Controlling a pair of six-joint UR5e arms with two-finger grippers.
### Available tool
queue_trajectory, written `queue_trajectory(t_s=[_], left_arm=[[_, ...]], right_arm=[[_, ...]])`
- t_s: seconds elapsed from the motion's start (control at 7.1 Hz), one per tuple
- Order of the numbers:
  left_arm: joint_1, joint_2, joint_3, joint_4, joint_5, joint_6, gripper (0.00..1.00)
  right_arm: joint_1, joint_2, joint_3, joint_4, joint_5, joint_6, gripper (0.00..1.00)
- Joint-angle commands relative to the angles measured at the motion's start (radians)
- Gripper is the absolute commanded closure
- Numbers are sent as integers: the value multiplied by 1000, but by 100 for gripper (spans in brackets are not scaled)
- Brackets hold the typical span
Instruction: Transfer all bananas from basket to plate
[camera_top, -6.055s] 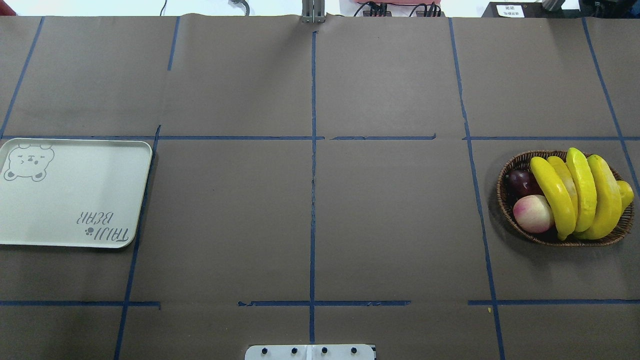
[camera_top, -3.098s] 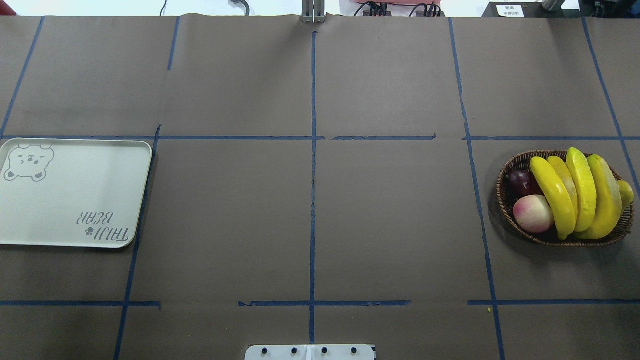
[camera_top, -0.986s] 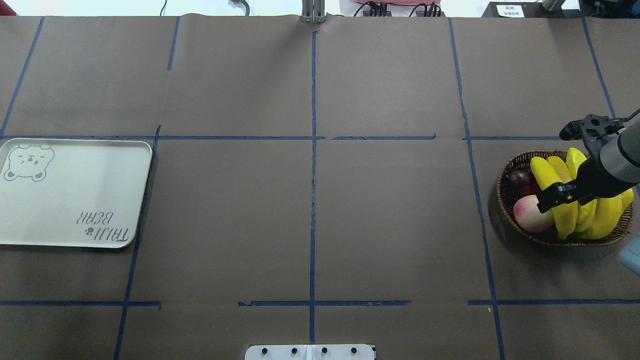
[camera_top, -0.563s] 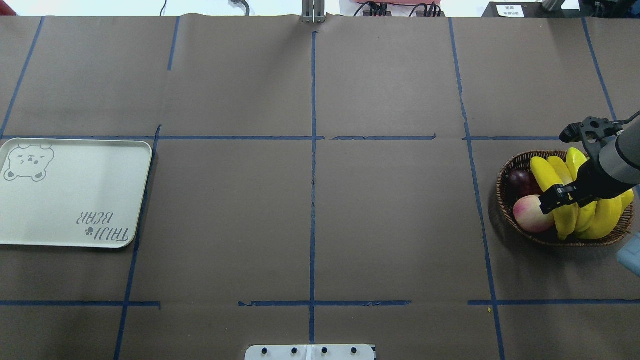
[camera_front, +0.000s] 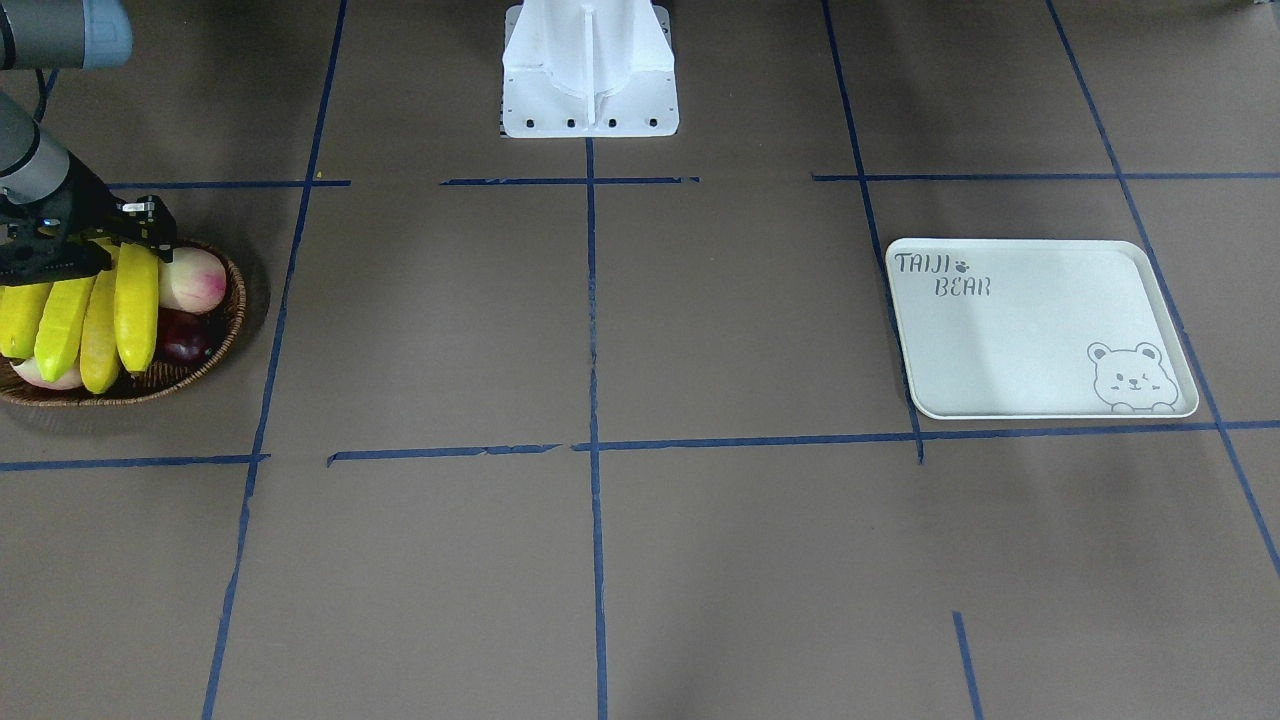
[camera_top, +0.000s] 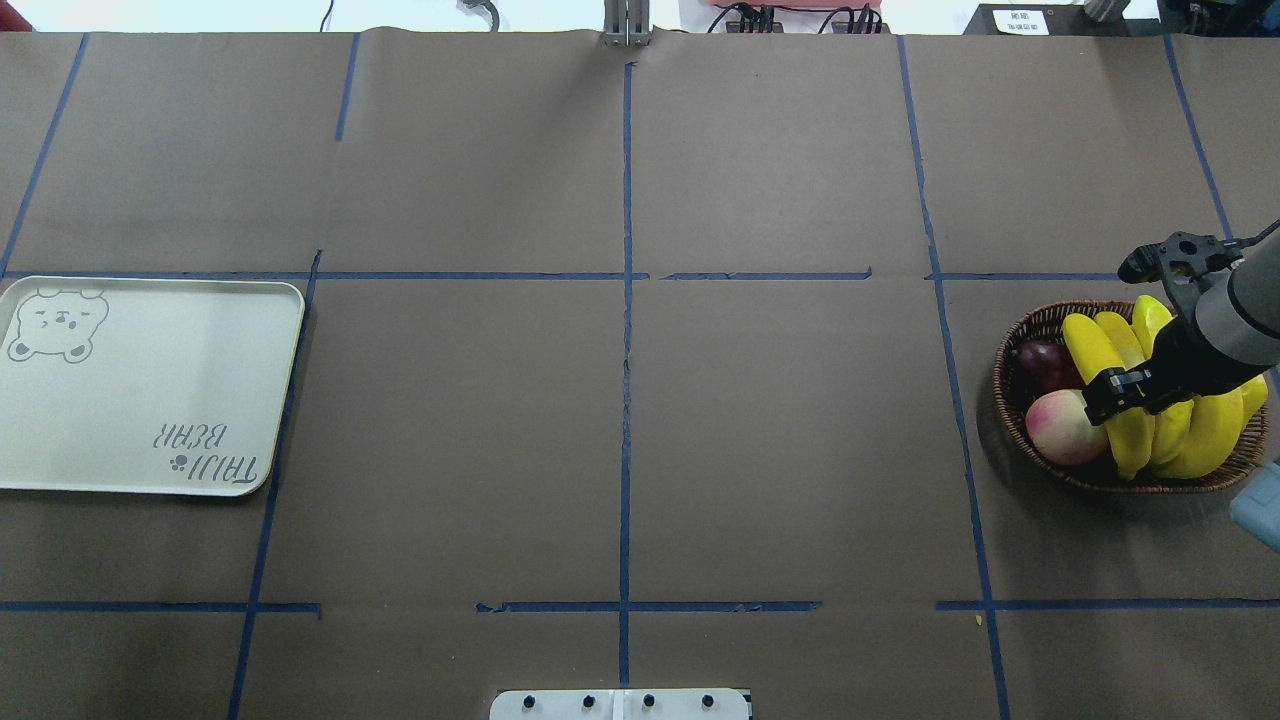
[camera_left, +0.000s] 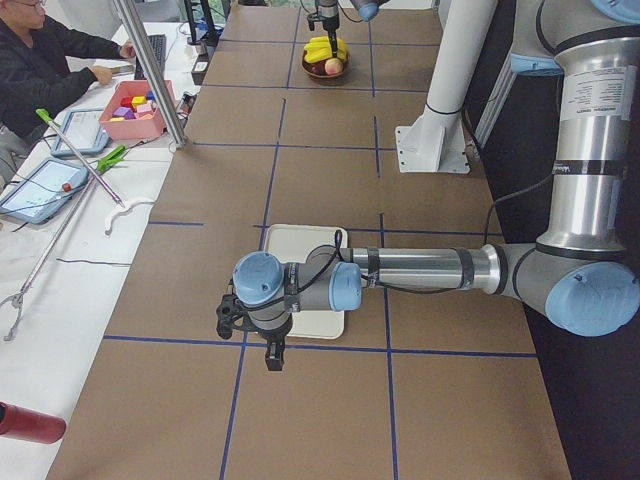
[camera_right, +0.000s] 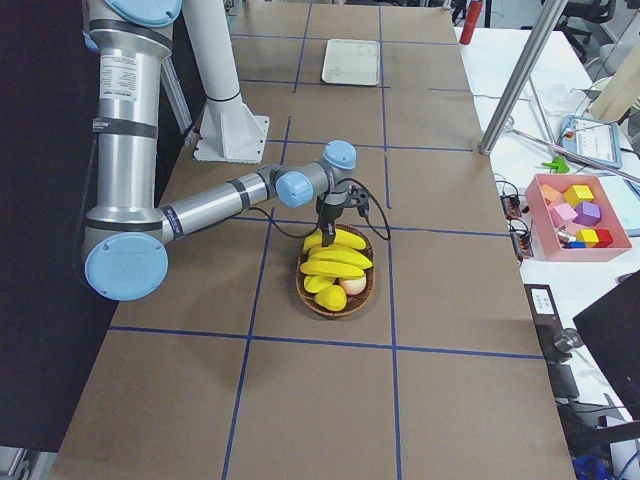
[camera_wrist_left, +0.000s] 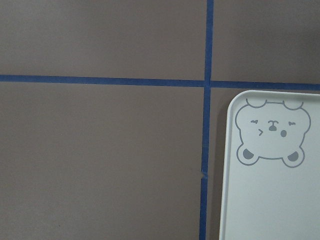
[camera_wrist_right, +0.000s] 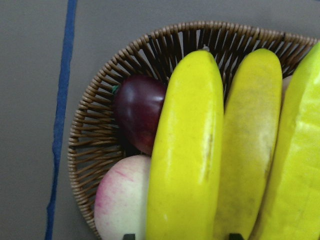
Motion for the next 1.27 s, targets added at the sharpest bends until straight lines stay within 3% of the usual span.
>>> queue_trajectory(t_s=[0.0, 0.42, 0.56, 0.7, 0.84, 1.13], left_arm=[[0, -2, 1, 0, 0, 1, 0], [0, -2, -1, 0, 0, 0, 0], [0, -4, -3, 0, 0, 0, 0], [0, -7, -9, 2, 0, -2, 0], [3, -13, -25, -3, -2, -61, 0], [104, -22, -27, -204, -3, -284, 0]], right_arm=[[5, 0, 16, -2, 4, -7, 96], [49, -55, 140, -10, 18, -10, 99], [83, -65, 198, -14, 61, -10, 99], [98, -46, 198, -4, 119, -8, 99], [91, 49, 163, -2, 138, 21, 97], [-28, 283, 93, 4, 133, 340, 98]])
